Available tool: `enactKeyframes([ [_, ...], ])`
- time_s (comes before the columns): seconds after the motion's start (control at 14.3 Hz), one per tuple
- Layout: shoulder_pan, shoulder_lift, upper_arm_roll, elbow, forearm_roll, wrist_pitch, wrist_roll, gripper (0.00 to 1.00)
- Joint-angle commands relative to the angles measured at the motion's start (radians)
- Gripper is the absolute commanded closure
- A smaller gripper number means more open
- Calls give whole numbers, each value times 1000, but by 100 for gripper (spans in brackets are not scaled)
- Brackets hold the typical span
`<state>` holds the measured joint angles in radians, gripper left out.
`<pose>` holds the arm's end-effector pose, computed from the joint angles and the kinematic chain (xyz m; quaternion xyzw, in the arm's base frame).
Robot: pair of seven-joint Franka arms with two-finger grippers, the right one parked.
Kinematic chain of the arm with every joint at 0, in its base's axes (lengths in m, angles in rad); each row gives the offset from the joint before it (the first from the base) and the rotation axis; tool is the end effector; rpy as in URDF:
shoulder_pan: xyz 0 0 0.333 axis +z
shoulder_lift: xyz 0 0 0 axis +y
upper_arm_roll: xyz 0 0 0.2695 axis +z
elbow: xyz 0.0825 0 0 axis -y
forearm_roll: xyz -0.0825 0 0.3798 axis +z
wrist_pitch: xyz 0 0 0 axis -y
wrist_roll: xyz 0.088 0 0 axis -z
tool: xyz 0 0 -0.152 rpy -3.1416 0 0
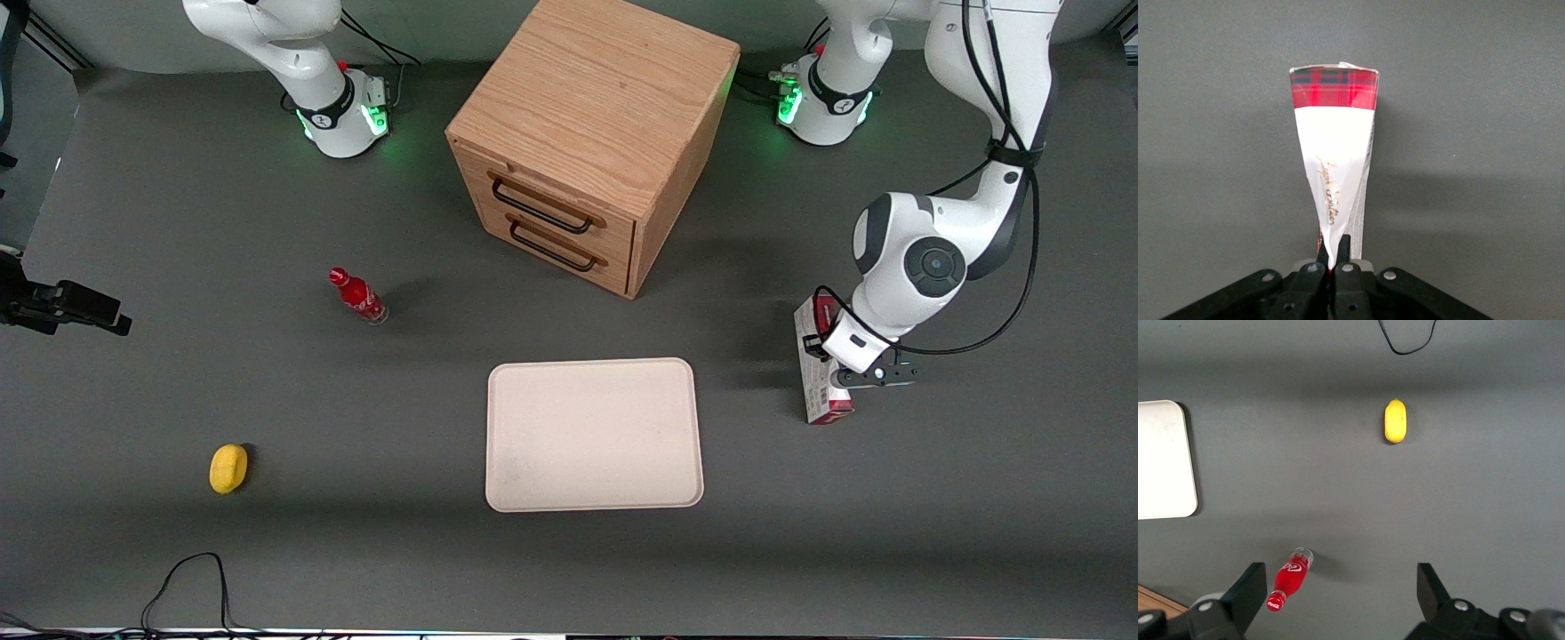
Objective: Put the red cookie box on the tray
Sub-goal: 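Lift the red cookie box upright with the left gripper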
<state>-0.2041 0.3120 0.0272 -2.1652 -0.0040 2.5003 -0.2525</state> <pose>0.5434 -0.0965 0.1662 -0.9992 -0.0387 -0.0120 0.0004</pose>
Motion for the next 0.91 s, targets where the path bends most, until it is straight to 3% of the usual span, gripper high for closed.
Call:
enactKeyframes([
  [0.0, -8, -34, 8, 27, 12, -75, -19, 100],
  [0.21, -3, -91, 11, 161, 12, -312, -24, 100],
  [0.42, -3, -100, 14, 399, 61, -628, -62, 100],
  [0.84, 9, -97, 14, 844, 55, -1075, -67, 100],
])
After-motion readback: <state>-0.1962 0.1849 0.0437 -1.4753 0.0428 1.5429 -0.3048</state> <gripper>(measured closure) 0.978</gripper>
